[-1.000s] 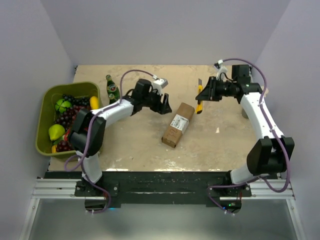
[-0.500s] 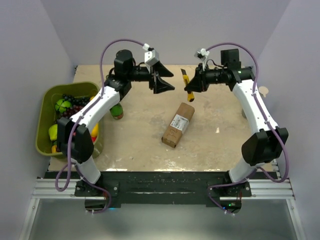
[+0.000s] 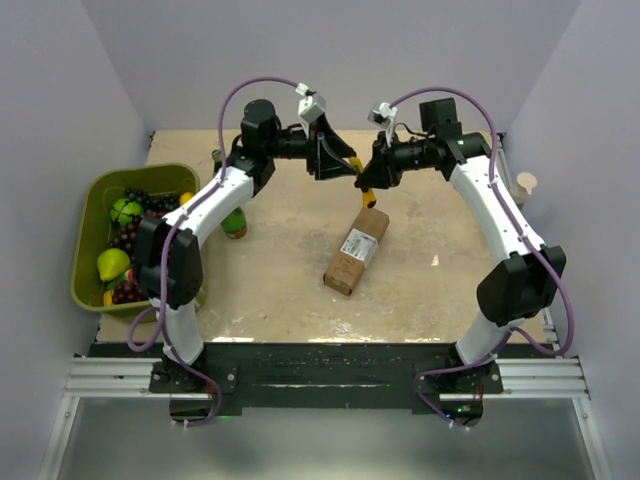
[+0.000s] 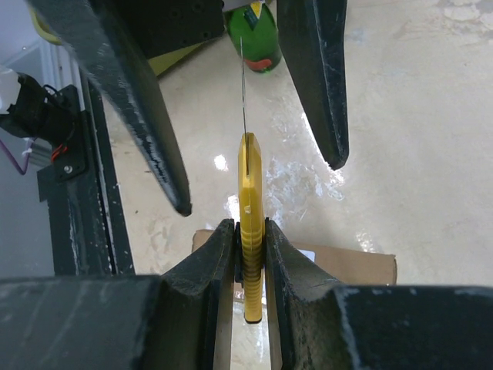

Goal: Unpack the express box
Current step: Adjust the knife.

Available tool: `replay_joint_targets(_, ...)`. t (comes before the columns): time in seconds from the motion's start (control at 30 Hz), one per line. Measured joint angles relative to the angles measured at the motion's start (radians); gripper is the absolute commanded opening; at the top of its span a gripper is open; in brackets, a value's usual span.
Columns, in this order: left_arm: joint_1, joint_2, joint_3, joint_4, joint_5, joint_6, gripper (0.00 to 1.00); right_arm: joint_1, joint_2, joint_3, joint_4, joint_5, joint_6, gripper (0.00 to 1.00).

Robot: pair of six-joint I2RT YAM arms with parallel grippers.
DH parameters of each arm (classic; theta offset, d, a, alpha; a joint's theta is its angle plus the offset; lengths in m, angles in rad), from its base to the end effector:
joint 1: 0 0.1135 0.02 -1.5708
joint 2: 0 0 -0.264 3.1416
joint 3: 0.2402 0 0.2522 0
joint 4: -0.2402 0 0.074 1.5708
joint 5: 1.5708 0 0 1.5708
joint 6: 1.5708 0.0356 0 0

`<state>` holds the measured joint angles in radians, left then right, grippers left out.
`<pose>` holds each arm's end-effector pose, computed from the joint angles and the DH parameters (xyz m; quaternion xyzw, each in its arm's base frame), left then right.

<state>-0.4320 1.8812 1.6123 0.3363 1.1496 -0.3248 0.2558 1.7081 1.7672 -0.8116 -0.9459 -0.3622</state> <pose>0.3870 -0.2142 0.3636 0.4273 0.5510 -0.5715 0.4326 0.3471 0.1206 0.3846 -0.4210 0.7230 0.3985 0.3759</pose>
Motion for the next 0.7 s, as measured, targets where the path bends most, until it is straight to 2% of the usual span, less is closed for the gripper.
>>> replay_joint_targets(0.2, -0.008, 0.006, 0.053, 0.007, 0.027, -0.006, 0.47, 0.027, 0.0, -0.023, -0.004, 0.039, -0.01, 0.0)
replay_joint_targets(0.37, -0.014, 0.019, 0.073, 0.003, 0.06, -0.003, 0.54, 0.032, 0.0, -0.025, -0.004, 0.039, -0.008, 0.0)
replay_joint_targets(0.5, -0.016, 0.03, 0.096, -0.131, 0.075, 0.117, 0.52, 0.032, -0.002, -0.025, -0.004, 0.039, -0.006, 0.0)
replay_joint_targets(0.63, -0.016, 0.048, 0.167, -0.338, 0.067, 0.297, 0.42, 0.032, -0.003, -0.025, -0.004, 0.04, -0.006, 0.0)
replay_joint_targets(0.7, -0.016, 0.05, 0.187, -0.404, 0.068, 0.356, 0.3, 0.032, -0.004, -0.025, -0.004, 0.04, -0.006, 0.0)
